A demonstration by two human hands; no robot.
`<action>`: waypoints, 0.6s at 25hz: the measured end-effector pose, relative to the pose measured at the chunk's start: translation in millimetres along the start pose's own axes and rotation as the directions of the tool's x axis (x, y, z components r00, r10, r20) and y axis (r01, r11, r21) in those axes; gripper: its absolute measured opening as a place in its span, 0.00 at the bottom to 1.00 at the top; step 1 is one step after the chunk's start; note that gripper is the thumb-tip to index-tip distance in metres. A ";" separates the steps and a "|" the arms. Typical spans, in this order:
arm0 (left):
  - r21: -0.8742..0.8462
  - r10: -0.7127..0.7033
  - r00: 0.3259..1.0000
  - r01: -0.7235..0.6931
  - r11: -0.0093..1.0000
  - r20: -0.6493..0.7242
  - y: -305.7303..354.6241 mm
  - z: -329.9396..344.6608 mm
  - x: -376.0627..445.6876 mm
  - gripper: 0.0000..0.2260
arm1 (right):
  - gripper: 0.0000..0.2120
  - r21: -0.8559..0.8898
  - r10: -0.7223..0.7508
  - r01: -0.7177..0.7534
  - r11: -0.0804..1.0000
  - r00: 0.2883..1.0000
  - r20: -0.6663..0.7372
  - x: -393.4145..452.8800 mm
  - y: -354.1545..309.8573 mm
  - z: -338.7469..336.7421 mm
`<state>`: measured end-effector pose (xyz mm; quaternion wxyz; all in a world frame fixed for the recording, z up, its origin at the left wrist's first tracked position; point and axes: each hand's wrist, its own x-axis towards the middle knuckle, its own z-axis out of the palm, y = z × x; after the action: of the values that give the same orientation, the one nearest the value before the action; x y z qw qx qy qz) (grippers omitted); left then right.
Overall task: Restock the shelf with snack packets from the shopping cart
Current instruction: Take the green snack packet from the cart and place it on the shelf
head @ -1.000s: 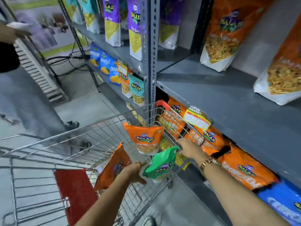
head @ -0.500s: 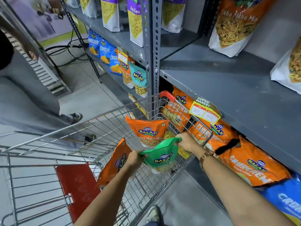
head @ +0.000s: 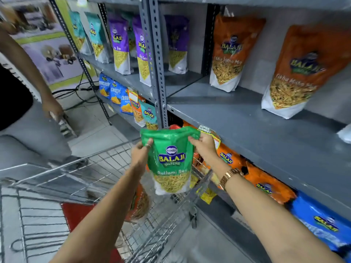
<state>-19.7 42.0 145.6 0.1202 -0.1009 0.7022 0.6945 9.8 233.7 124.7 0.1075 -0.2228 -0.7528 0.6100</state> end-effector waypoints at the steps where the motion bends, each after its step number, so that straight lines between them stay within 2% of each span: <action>1: -0.041 0.063 0.998 -0.064 0.997 -0.006 14.4 6.7 -3.6 0.10 | 0.17 0.056 -0.040 0.041 0.998 0.999 -0.033 1.0 -7.7 -7.6; 3: -0.068 0.156 0.987 -0.158 0.985 -0.033 40.8 24.1 -13.0 0.28 | 0.17 0.116 -0.078 0.094 0.989 0.988 -0.130 -11.5 -35.7 -29.6; 4: -0.061 0.191 0.981 -0.192 0.979 -0.026 52.7 33.6 -17.5 0.32 | 0.16 0.144 -0.085 0.110 0.983 0.981 -0.175 -20.9 -51.5 -42.9; 5: -0.053 0.215 0.976 -0.216 0.975 -0.012 63.5 44.4 -23.6 0.29 | 0.13 0.163 -0.085 0.124 0.979 0.971 -0.224 -31.7 -65.2 -56.9; 7: -0.048 0.245 0.967 -0.242 0.969 0.065 87.1 71.0 -41.7 0.17 | 0.09 0.204 -0.116 0.194 0.960 0.933 -0.340 -53.2 -88.9 -88.7; 9: -0.051 0.269 0.954 -0.265 0.963 0.130 104.0 101.5 -56.5 0.11 | 0.11 0.217 -0.151 0.272 0.937 0.879 -0.453 -65.6 -99.3 -122.7; 12: -0.092 0.278 0.930 -0.263 0.960 0.242 111.3 153.5 -79.0 0.09 | 0.15 0.210 -0.152 0.323 0.923 0.805 -0.574 -81.7 -103.3 -174.9; 15: -0.111 0.279 0.897 -0.256 0.960 0.343 111.1 208.2 -101.3 0.09 | 0.14 0.191 -0.129 0.344 0.919 0.722 -0.680 -93.4 -97.8 -228.9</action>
<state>48.2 249.2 281.2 0.1451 0.1197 0.6540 0.7327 171.1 374.1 282.8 0.4747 -0.3033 -0.5865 0.5820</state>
